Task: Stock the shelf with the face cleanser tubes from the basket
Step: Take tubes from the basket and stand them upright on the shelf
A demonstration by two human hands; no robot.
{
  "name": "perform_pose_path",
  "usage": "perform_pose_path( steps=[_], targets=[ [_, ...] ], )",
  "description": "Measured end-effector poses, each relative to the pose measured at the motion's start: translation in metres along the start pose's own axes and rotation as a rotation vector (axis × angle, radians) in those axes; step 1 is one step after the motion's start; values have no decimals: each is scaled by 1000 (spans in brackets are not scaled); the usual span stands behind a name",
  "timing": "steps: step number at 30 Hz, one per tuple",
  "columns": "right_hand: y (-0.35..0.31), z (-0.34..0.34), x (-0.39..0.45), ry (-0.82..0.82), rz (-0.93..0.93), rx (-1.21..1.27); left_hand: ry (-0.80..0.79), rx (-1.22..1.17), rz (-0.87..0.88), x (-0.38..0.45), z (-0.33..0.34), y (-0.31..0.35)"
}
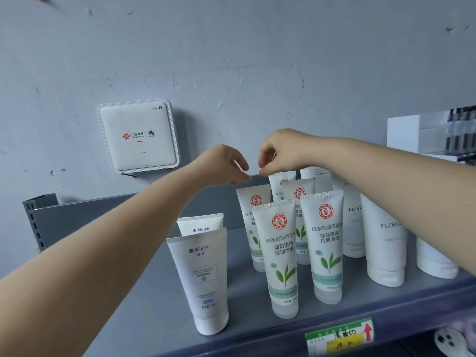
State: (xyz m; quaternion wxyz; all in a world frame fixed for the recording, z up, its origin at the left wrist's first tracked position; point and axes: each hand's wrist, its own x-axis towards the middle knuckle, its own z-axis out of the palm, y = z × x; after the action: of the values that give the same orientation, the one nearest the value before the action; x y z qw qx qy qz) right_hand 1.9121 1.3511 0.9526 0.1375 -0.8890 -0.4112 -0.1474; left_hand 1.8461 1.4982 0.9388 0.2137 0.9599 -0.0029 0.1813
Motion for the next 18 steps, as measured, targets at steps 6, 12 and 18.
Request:
perform_pose_path(
  steps=[6, 12, 18],
  targets=[
    [-11, -30, -32, 303, 37, -128, 269, 67, 160, -21, -20, 13],
    [-15, -32, -86, 339, 142, -541, 399, 332, 291, -38, 3, 40],
    [5, -28, -154, 315, 268, -678, 383, 368, 466, -58, 47, 90]
  ],
)
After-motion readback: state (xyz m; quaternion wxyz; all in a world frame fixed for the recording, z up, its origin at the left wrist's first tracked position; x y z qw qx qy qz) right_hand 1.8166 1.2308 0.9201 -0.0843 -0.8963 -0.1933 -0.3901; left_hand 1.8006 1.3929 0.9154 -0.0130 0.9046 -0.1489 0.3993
